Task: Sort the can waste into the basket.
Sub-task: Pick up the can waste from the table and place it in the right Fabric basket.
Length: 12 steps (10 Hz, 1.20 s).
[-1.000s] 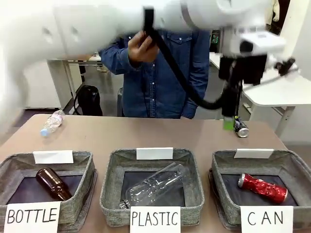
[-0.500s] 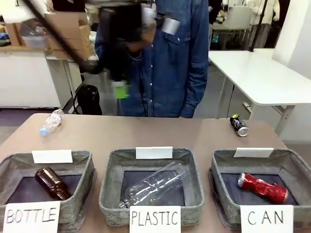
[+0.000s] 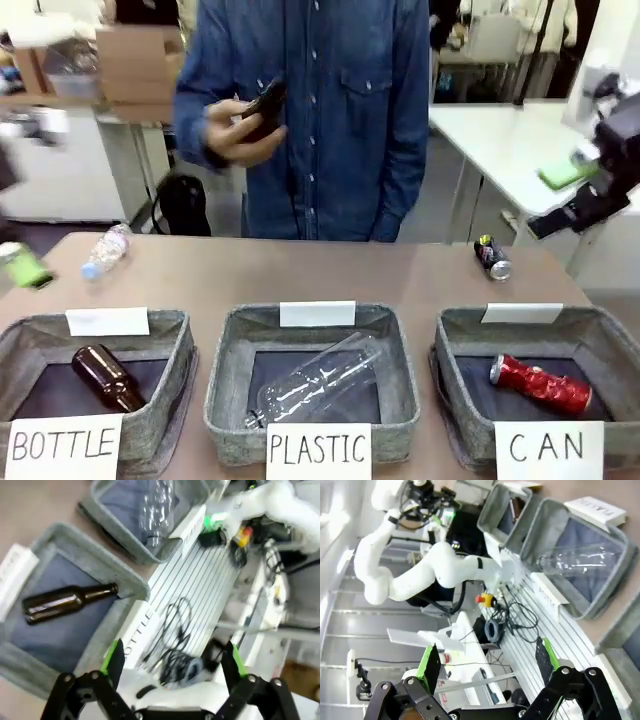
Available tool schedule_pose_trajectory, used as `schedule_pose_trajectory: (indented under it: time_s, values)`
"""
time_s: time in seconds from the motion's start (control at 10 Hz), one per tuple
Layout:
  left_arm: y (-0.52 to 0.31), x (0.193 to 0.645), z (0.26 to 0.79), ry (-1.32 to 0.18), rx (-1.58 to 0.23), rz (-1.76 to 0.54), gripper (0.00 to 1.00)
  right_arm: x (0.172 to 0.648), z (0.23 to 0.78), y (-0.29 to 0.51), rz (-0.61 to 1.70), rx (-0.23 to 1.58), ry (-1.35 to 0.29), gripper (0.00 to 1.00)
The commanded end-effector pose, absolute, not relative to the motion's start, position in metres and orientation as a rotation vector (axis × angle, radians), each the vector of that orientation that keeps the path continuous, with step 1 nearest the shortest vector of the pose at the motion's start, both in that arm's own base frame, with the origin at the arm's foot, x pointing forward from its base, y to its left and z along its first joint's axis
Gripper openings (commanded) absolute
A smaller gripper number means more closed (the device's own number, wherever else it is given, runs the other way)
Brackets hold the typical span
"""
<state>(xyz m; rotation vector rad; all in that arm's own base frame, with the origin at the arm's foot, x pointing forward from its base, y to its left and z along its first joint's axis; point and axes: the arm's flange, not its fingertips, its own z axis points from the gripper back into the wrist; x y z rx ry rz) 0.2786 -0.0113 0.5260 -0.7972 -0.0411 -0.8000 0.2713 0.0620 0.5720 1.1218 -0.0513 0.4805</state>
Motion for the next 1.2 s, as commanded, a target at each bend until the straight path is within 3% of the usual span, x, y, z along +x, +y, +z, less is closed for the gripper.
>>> schedule_pose_trajectory:
  time_s: [0.0,0.1,0.2,0.3,0.5,0.7,1.1]
  values:
    - [0.015,0.270,0.513,-0.265,-0.922,-0.355,1.00,0.289,0.564,0.070,0.329,1.166,-0.095,1.00]
    - [-0.011,0.279,0.526,-0.041,-0.797,-0.800,1.00,0.271,0.572,0.062,0.481,1.122,-0.051,1.00]
    - [0.023,0.269,0.512,-0.097,-0.866,-0.649,1.00,0.271,0.572,0.062,0.481,1.122,-0.051,1.00]
    - [0.064,0.250,0.536,-0.168,-0.776,-0.565,1.00,0.271,0.572,0.062,0.481,1.122,-0.051,1.00]
    - [0.176,0.188,0.557,-0.110,-0.727,-0.140,1.00,0.271,0.572,0.062,0.481,1.122,-0.051,1.00]
    - [0.194,0.153,0.562,-0.138,-0.737,-0.093,1.00,0.271,0.572,0.062,0.481,1.122,-0.051,1.00]
    - [0.175,0.181,0.551,-0.129,-0.756,-0.198,1.00,0.271,0.572,0.062,0.481,1.122,-0.051,1.00]
